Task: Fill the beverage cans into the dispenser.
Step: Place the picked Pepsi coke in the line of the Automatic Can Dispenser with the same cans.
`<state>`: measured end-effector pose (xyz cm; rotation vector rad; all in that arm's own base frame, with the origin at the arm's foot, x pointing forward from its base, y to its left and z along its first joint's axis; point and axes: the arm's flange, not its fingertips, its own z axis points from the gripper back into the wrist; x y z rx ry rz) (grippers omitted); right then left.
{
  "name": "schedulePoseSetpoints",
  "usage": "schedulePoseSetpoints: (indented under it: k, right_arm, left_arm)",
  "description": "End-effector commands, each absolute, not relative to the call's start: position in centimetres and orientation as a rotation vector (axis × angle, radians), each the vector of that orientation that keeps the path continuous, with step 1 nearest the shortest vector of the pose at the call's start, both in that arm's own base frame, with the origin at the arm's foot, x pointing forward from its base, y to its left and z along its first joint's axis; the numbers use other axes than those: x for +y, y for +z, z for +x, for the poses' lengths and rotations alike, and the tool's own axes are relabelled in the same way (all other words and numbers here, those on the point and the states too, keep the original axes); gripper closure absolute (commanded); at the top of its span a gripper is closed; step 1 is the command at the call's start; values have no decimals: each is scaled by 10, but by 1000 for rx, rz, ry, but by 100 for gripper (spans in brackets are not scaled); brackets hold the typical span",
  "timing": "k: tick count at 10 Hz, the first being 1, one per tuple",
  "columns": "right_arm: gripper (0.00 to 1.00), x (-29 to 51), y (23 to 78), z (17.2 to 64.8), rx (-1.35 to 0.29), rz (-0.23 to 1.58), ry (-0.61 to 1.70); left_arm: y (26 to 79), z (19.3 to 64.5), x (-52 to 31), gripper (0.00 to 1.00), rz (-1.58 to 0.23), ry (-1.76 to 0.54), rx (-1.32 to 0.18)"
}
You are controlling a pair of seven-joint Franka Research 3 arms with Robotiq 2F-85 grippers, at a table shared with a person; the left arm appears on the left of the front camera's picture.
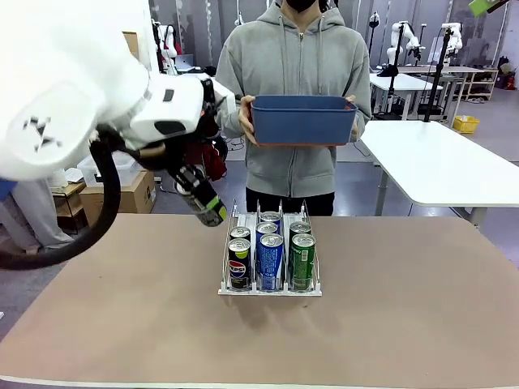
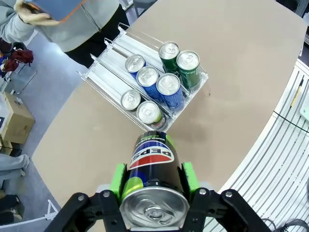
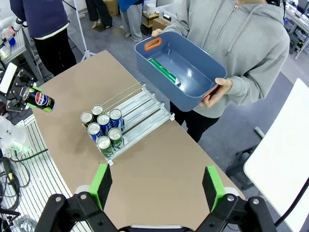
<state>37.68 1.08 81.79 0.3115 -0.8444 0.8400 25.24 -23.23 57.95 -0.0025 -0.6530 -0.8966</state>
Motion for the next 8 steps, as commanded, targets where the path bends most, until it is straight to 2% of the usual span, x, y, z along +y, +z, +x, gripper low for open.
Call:
schedulePoseSetpoints:
  k: [1,4,8]
  right_arm:
    - [0,11,816,375,-842,316,842]
    - [0,11,816,375,-842,316,842]
    - [0,11,816,375,-842,316,842]
  left_arm:
    - [552,239,-242,42,18,-853,-647]
    - [502,241,-257,42,78,-963,-676]
    - [477,262,-261,42,53,-1024,-612]
